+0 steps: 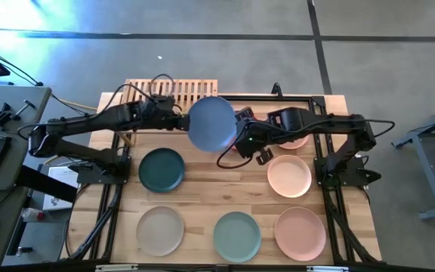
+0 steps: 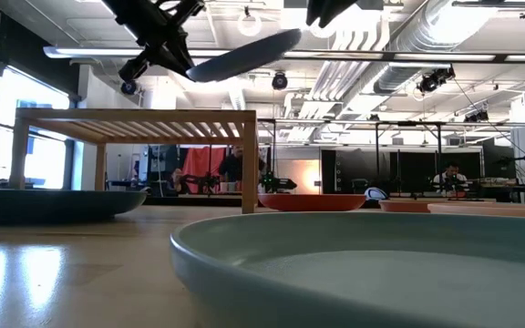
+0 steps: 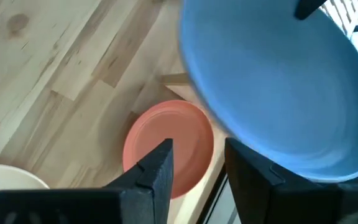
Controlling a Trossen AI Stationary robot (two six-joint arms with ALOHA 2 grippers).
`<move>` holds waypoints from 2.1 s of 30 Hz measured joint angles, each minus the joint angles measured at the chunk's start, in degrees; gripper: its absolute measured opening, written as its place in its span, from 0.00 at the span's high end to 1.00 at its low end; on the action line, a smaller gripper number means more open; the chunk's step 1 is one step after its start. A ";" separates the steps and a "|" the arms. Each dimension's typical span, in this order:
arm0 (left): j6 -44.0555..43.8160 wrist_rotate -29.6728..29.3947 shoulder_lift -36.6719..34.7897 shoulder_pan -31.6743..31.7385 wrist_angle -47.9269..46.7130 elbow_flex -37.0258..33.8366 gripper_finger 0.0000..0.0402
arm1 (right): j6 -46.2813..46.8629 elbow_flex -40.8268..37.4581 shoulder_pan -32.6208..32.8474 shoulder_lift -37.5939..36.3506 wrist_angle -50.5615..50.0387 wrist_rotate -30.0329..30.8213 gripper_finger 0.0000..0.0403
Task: Place and stack plates onto a shelf
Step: Put the light blue plate on the shelf
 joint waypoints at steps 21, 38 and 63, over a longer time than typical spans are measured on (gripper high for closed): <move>2.40 0.71 -5.12 16.58 -7.77 2.00 1.00 | 0.00 0.00 -0.03 -0.49 0.15 2.23 0.69; 10.10 9.38 5.42 25.05 -21.76 14.52 0.99 | 2.82 0.00 -0.13 -0.47 0.03 2.03 0.69; 6.33 6.09 -3.39 33.94 -45.63 16.44 0.99 | 4.96 0.00 -0.12 -0.43 -0.04 -1.63 0.69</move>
